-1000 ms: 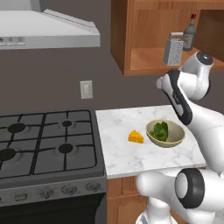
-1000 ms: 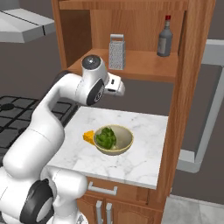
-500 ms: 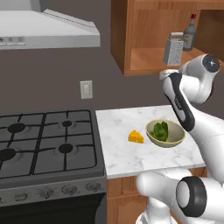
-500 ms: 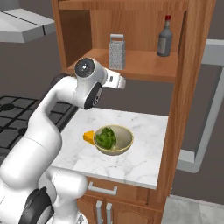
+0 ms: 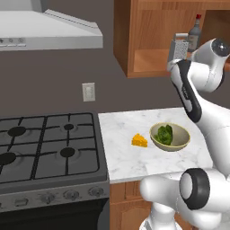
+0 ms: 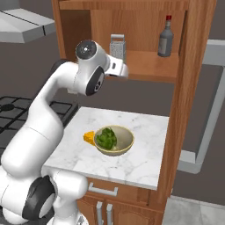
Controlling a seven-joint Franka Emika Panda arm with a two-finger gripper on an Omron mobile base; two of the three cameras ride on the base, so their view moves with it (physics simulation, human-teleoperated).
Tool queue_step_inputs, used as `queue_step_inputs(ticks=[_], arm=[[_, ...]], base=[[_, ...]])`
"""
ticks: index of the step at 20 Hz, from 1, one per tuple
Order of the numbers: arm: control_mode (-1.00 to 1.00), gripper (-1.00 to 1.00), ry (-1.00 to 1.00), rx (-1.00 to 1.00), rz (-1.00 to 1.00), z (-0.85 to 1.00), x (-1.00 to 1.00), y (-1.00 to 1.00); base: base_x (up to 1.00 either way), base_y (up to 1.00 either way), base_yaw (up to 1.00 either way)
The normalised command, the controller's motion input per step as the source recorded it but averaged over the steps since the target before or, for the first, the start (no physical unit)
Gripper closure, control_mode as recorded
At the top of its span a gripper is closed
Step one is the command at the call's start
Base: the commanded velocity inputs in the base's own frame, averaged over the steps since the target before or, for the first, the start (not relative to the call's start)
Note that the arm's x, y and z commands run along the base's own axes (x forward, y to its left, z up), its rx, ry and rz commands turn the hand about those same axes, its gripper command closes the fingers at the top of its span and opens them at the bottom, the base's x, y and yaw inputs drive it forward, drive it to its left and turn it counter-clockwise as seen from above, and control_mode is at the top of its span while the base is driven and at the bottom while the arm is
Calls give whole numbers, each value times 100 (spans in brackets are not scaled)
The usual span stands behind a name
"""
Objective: Pick the cheese from the fridge and the cheese grater from the cabinet and place them next to the salad bowl.
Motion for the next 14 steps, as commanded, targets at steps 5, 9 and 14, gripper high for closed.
queue_step_inputs(ticks=[5,9,14], arm=[[-100,-100,5,0,0,42,0,-16],[-100,-100,0,0,0,20,0,-20],[-100,-100,0,0,0,13,11,-9]], base=[[0,0,0],[0,0,0],[0,0,0]])
